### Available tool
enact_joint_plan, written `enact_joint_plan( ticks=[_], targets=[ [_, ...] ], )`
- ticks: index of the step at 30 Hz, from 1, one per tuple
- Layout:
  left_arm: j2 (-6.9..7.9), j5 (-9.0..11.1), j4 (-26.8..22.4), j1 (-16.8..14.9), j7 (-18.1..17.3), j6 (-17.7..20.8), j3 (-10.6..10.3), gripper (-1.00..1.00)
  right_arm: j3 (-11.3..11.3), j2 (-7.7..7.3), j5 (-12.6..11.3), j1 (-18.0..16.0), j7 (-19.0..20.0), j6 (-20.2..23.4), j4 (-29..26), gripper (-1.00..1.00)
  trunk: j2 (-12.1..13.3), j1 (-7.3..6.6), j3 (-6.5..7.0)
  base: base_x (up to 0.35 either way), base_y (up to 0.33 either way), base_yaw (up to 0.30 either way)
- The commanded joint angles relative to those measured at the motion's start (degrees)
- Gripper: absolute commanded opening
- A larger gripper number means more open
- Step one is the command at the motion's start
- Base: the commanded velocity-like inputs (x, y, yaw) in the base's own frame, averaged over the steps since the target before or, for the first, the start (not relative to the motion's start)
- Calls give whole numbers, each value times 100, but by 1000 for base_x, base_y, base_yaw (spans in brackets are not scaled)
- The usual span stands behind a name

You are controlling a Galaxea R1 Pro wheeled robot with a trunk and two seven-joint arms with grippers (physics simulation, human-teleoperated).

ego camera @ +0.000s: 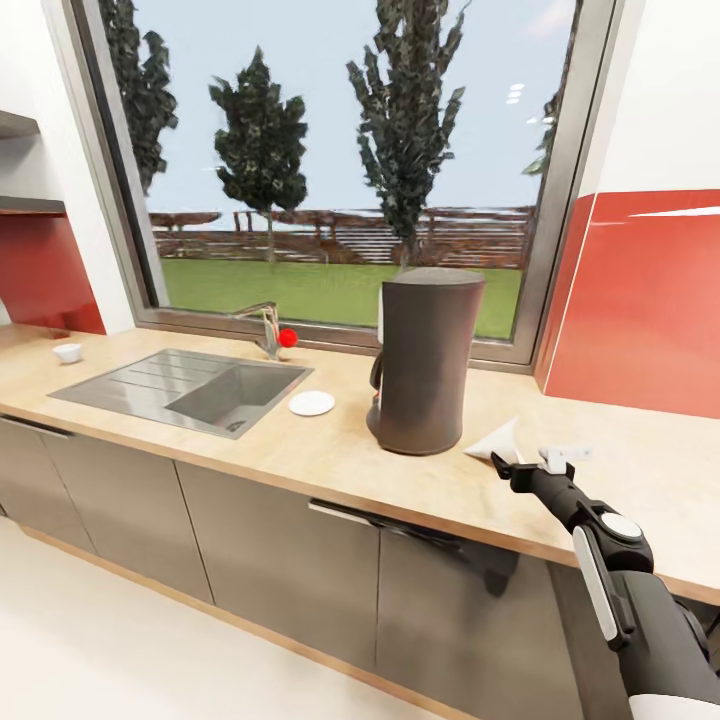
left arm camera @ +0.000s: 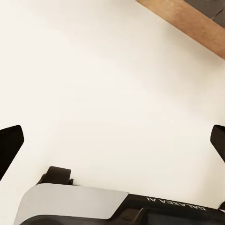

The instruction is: Set up a coffee station on the kitchen countertop: keep the coffee maker on the countertop, move the bottle of coffee from the kitchen shelf to the counter next to the coffee maker, place a paper coffee filter on top of the coffee maker, put the saucer next to the coffee maker with the coffee cup on the saucer, and place the electric kettle next to the coffee maker.

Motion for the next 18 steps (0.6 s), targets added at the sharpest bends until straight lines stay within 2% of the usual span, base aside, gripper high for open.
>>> enact_joint_plan(
  ticks=[1, 18],
  targets=[
    [-4, 30, -7, 2, -1, -5, 9, 100, -9, 1, 0, -3, 31, 33, -7, 100, -3, 0, -5, 12, -9, 0],
    [-4, 30, -7, 3, -1, -5, 17, 100, -1, 1, -5, -3, 32, 26, 148, 100, -3, 0, -5, 51, -1, 0]
  ],
)
